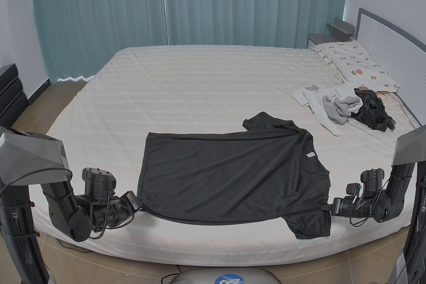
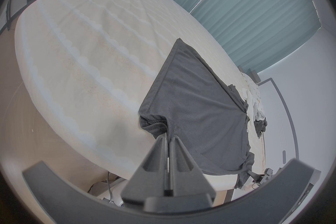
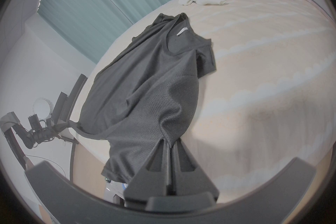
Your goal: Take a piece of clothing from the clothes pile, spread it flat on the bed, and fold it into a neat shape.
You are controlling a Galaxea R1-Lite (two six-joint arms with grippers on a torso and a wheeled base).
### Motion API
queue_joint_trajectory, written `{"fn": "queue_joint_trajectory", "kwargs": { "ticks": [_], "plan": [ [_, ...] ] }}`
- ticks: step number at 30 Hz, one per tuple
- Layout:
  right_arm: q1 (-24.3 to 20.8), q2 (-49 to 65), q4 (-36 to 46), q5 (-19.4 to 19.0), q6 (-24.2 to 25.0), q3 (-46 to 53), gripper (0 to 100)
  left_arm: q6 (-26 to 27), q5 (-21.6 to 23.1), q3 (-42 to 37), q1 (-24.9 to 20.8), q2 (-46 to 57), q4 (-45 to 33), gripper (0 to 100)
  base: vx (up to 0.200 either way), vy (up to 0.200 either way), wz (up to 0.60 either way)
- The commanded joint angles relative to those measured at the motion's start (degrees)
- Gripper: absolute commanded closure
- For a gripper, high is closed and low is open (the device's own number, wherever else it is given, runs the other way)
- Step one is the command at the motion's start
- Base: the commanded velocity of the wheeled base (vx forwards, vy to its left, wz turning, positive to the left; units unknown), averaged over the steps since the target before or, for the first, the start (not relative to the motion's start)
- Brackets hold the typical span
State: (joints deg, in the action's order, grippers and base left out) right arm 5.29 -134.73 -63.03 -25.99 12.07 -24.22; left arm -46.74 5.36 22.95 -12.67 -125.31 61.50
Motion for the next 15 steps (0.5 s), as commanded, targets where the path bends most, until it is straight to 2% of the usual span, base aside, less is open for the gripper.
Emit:
{"fn": "queue_joint_trajectory", "kwargs": {
  "ticks": [1, 7, 15],
  "plan": [
    [3.5, 5.09, 0.1, -2.75, -0.03, 3.3, 100, -0.02, 0.0, -0.28, 0.1, 0.5, 0.02, 100, 0.0, 0.0, 0.0],
    [7.45, 8.87, 0.01, -6.35, -0.82, 7.96, 100, 0.16, -0.18, -1.07, 0.1, 1.03, 0.02, 100, 0.0, 0.0, 0.0],
    [8.51, 9.75, -1.57, -7.94, -4.16, 12.8, 100, 0.77, -0.53, -3.53, 0.36, 3.49, 0.11, 100, 0.0, 0.0, 0.0]
  ]
}}
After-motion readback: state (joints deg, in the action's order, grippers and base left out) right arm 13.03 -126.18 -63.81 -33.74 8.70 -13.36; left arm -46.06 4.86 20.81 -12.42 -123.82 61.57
